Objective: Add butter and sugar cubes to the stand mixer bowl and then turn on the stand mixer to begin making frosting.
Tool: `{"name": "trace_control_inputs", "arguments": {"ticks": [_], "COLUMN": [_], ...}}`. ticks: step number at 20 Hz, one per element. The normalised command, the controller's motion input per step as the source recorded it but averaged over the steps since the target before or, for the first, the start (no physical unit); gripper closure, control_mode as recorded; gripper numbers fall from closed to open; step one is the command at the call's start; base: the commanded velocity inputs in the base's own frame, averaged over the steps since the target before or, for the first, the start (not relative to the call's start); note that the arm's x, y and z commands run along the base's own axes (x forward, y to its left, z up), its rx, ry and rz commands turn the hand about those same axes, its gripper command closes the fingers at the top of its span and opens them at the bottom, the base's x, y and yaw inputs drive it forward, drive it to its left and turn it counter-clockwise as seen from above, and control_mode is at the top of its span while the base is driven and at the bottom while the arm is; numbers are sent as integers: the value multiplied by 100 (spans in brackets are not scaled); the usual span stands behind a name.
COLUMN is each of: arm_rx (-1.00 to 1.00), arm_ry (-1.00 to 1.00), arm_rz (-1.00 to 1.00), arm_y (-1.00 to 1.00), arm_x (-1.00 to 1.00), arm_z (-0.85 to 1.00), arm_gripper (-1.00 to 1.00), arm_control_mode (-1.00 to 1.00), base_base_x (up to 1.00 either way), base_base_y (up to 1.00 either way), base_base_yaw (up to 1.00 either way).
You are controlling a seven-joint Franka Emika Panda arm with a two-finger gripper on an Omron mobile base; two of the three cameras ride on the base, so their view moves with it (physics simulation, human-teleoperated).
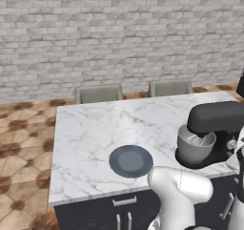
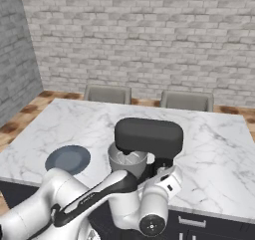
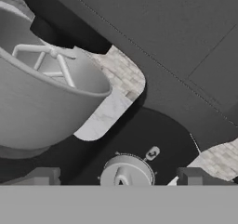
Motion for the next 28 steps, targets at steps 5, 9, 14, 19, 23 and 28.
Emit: {"name": "trace_control_inputs", "arguments": {"ticks": [5, 9, 14, 19, 23, 28], "arm_rx": [0, 0, 0, -1, -1, -1], "arm_ry": [1, 0, 0, 0, 0, 0], "arm_rz": [0, 0, 0, 0, 0, 0], "arm_y": [-3, -5, -2, 0, 0, -5], "arm_x": [8, 7, 9, 11, 14, 15], "arm_z": [-20, -18, -5, 0, -3, -9], "arm_gripper": [-100, -100, -100, -100, -100, -100], "arm_control_mode": [-100, -100, -100, -100, -100, -100], "base_base_x": [0, 0, 0, 0, 0, 0], "base_base_y": [0, 0, 0, 0, 0, 0], "base_base_yaw": [0, 0, 0, 0, 0, 0]}}
